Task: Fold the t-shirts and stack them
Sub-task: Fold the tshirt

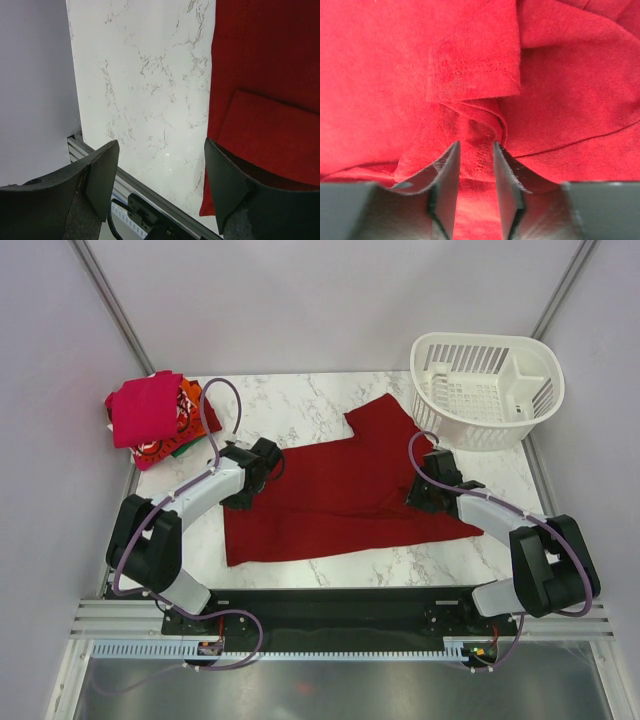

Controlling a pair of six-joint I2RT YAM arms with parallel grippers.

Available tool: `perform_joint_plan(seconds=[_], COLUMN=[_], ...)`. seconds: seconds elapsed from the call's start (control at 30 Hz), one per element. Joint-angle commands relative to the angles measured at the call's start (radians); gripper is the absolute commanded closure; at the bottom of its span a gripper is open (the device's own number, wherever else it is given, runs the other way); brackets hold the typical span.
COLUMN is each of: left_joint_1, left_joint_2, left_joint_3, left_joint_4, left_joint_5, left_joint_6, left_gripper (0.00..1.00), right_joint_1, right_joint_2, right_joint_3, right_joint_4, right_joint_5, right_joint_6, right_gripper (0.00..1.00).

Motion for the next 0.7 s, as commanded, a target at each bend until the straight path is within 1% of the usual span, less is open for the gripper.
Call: perform_joint_plan(seconds=[0.0,0.03,0.1,0.13,0.2,0.4,0.43,0.47,0.5,0.53,0.57,0.6,0.67], left_joint_1=[0.002,0.0,0.0,0.0,0.0,0.0,0.0,0.0,0.0,0.0,0.0,0.0,0.0], left_joint_2=[-0.028,-0.028,-0.029,-0.029,-0.031,-0.037,-0.038,-0.04,-0.041,-0.044,-0.048,-0.046,-0.046], left_joint_3=[0.008,0.008,0.006,0.006,0.006,0.005,0.005,0.003,0.002,0.002,0.0,0.0,0.0], left_joint_4=[0.01,0.013,0.013,0.016,0.018,0.024,0.024,0.025,0.024,0.027,0.028,0.03,0.033], left_joint_5=[-0.045,-0.044,-0.044,-0.044,-0.042,-0.038,-0.036,-0.035,-0.035,-0.035,-0.032,-0.031,-0.027], left_joint_6=[-0.039,-0.039,-0.039,-0.039,-0.038,-0.035,-0.035,-0.035,-0.033,-0.033,-0.033,-0.031,-0.028], left_gripper=[0.24,0.24,0.24,0.24,0.24,0.24,0.24,0.24,0.24,0.24,0.25,0.25,0.25], right_joint_1=[0.01,0.01,0.012,0.015,0.017,0.027,0.029,0.027,0.029,0.027,0.029,0.027,0.029], right_joint_2=[0.014,0.014,0.014,0.013,0.011,0.003,0.003,0.0,-0.003,-0.009,-0.027,-0.038,-0.068], right_joint_3=[0.012,0.013,0.016,0.018,0.027,0.101,0.128,0.141,0.148,0.153,0.15,0.144,0.113], right_joint_4=[0.023,0.023,0.023,0.023,0.02,-0.008,-0.034,-0.047,-0.064,-0.078,-0.1,-0.11,-0.12], right_joint_5=[0.015,0.014,0.015,0.012,0.011,0.006,0.014,0.023,0.038,0.067,0.086,0.098,0.11], right_joint_6=[0.004,0.006,0.003,0.003,0.003,0.0,-0.014,-0.022,-0.034,-0.04,-0.052,-0.057,-0.059], right_gripper=[0.62,0.7,0.81,0.91,1.0,1.0,0.98,0.92,0.84,0.73,0.69,0.59,0.57])
